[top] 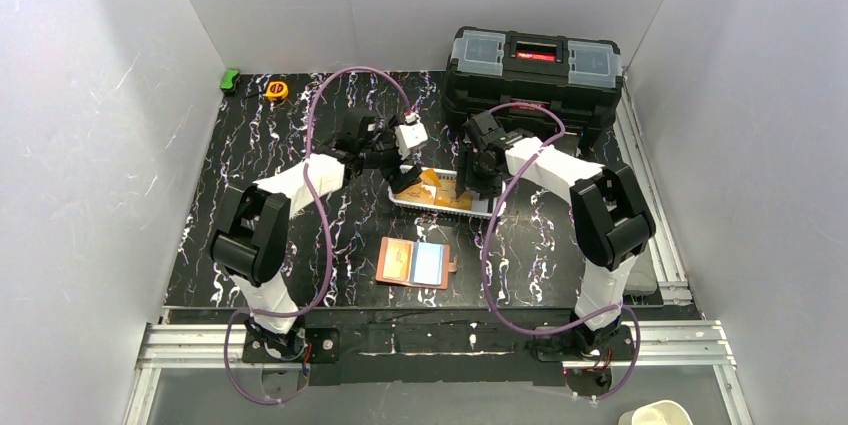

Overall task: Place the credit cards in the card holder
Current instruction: Pick up the credit card from the storage box.

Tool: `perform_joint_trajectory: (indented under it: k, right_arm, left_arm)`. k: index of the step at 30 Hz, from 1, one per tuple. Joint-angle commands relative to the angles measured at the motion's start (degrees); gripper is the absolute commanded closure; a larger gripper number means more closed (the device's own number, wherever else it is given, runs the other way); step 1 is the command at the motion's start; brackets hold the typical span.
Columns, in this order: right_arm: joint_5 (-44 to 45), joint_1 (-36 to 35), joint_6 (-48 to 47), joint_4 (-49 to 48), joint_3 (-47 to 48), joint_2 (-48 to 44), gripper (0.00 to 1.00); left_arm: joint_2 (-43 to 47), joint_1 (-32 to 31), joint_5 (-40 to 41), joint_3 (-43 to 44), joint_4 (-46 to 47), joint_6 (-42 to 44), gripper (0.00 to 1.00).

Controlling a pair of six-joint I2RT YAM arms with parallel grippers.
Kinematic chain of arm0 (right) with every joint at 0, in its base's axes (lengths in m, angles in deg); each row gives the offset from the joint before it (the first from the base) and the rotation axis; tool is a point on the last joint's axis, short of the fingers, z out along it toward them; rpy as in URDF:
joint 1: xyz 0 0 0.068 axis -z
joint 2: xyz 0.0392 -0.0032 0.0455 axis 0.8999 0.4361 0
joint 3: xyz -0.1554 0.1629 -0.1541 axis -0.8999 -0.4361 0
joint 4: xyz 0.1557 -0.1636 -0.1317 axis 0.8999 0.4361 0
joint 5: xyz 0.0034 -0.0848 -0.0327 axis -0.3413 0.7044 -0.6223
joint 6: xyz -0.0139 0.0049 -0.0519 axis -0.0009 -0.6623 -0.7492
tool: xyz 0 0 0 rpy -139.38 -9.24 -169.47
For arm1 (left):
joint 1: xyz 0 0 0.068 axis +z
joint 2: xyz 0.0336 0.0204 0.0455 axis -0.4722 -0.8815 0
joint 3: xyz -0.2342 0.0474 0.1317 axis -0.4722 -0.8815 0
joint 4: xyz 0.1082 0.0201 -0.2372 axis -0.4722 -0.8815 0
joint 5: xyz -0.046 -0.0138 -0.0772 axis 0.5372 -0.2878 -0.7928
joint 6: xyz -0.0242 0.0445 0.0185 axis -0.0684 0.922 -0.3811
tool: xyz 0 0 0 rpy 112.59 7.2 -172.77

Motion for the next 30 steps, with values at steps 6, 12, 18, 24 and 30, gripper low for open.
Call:
perform_joint_trajectory:
  k: [6, 12, 18, 24, 30]
  right_arm:
    - [-5.2, -0.3, 1.5, -4.5, 3.4, 2.9, 0.35]
    - [-8.0, -0.5, 2.4, -4.8, 4.3, 3.7, 0.36]
    - [-11.3, -1.5, 2.8, -4.9, 6.2, 4.7, 0.4]
    - [-13.2, -2.8, 1.9, -3.4, 10.3, 5.5, 0.4]
    - [-10.8, -1.7, -1.0, -1.5, 9.7, 1.0, 0.38]
  left_arm:
    - [2.3, 0.8, -3.3, -1.8, -4.3, 10.5, 0.02]
    - [2.9, 0.9, -3.2, -2.2, -4.5, 11.9, 0.02]
    - [3.5, 1.4, -3.4, -1.8, -3.6, 10.5, 0.02]
    - [4.1, 2.0, -4.2, -1.5, -5.0, 10.4, 0.02]
    - [3.6, 2.1, -6.2, -1.1, -5.7, 11.4, 0.03]
